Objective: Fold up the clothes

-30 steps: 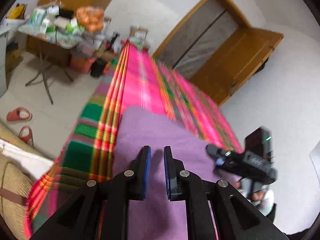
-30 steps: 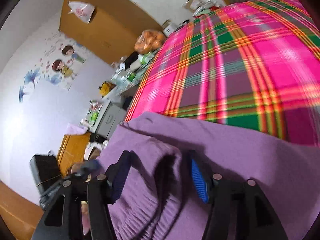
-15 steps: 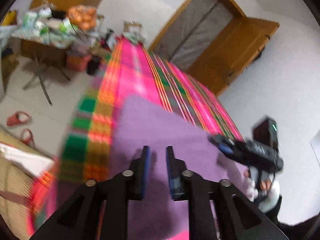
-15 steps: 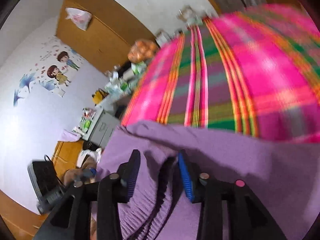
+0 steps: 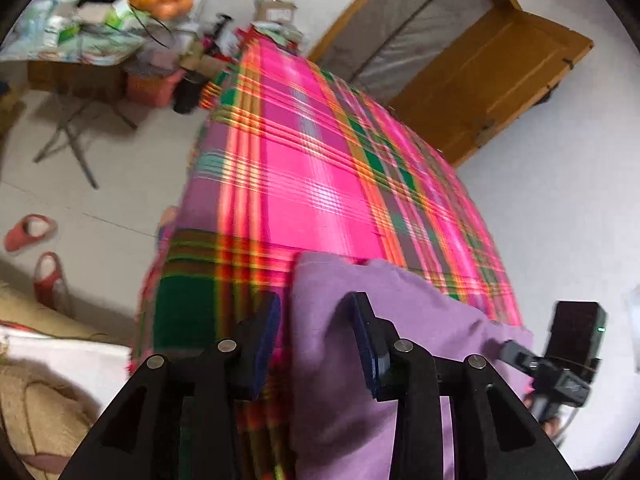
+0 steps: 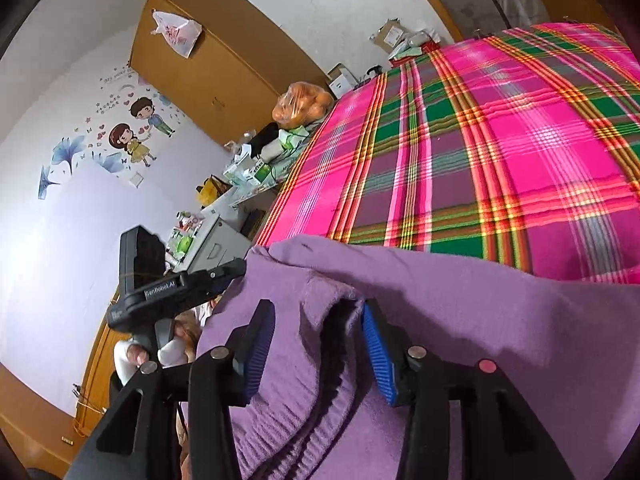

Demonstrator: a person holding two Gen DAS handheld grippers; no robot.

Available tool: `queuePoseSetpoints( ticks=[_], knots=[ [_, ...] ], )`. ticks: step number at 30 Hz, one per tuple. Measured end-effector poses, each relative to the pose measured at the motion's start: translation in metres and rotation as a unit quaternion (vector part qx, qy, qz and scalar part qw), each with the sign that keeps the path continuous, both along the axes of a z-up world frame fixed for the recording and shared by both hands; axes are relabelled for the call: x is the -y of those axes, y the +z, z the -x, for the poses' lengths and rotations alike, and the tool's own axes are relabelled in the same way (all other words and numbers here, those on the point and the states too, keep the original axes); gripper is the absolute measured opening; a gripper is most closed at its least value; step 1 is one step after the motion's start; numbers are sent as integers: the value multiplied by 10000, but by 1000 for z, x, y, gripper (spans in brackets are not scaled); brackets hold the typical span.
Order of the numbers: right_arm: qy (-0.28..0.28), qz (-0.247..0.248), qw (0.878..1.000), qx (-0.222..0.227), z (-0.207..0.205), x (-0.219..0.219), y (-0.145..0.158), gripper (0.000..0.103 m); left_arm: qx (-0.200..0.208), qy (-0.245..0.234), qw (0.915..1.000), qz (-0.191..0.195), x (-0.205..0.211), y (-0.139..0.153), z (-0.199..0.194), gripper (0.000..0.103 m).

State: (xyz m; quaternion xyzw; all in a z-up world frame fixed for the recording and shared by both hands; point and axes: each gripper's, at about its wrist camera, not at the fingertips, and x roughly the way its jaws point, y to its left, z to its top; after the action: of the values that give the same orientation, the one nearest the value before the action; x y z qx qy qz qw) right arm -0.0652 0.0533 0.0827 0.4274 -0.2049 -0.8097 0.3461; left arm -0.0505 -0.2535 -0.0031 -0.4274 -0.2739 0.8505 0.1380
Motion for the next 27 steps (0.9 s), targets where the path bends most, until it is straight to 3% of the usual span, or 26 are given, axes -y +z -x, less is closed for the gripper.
queuePoseSetpoints(
  ticks=[3, 6, 7, 11, 15, 20, 27],
  knots=[
    [2, -31, 10000, 83, 5, 3, -7, 46, -36, -97, 9999, 58, -5, 0, 2, 36],
    [-19, -116, 9998, 181, 11, 7, -15, 43, -311, 120, 9988, 349, -11, 9, -8, 10],
    [-12, -165, 9997, 163, 12, 9, -15, 39, -436, 211, 9978, 452, -13, 12, -12, 10],
    [18, -313, 9995, -86, 10, 14, -7, 38, -1144, 526, 9885, 836, -23, 33, -32, 9],
    [-132, -694, 9975, -19, 20, 20, -13, 38, -894, 631, 9885, 1044, -21, 23, -18, 9],
    [-187, -675, 9975, -6, 19, 17, -14, 37, -476, 514, 9937, 873, -12, 7, -7, 10],
    [-488, -507, 9958, -584, 3, -7, 14, 38, -932, 1005, 9865, 901, 1, 33, -43, 9]
  ],
)
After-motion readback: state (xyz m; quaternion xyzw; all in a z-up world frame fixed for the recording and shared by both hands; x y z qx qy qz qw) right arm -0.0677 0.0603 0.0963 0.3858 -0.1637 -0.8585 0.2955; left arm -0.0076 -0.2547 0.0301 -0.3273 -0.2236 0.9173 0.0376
